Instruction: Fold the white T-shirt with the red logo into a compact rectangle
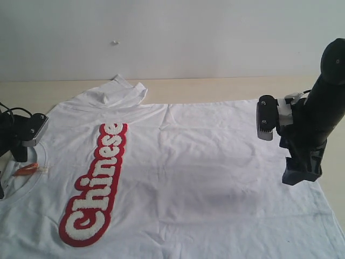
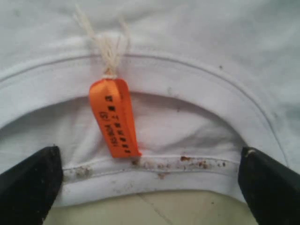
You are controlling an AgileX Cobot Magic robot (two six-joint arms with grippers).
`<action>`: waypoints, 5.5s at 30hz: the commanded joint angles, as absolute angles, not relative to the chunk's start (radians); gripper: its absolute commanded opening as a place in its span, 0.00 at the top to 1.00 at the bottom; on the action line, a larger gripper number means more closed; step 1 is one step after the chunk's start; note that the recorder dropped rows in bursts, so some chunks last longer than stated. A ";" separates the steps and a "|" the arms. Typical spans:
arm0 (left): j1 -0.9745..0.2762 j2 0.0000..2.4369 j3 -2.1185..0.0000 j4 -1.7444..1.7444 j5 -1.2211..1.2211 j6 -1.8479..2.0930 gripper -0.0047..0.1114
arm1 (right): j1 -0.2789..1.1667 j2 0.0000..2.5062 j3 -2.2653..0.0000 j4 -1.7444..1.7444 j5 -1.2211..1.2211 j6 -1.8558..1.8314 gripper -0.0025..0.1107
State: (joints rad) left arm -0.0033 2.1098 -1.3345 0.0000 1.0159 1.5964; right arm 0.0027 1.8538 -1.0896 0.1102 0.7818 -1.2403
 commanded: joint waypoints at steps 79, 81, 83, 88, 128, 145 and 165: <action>0.003 2.150 -1.318 0.011 1.019 1.595 0.11 | -0.116 2.144 -1.353 0.024 0.866 -1.432 0.05; 0.003 2.150 -1.318 0.011 1.019 1.595 0.11 | -0.116 2.153 -1.353 0.022 0.864 -1.432 0.05; 0.003 2.150 -1.318 0.011 1.019 1.595 0.11 | -0.116 2.160 -1.353 0.018 0.866 -1.439 0.05; 0.003 2.150 -1.318 0.011 1.019 1.595 0.11 | -0.116 2.172 -1.353 0.009 0.914 -1.542 0.05; 0.003 2.150 -1.318 0.011 1.019 1.595 0.11 | -0.116 2.177 -1.353 0.000 0.910 -1.542 0.05; 0.003 2.150 -1.318 0.011 1.019 1.595 0.11 | -0.116 2.177 -1.353 0.026 0.872 -1.542 0.05; 0.003 2.150 -1.318 0.011 1.019 1.595 0.11 | -0.116 2.176 -1.353 0.220 0.835 -1.264 0.67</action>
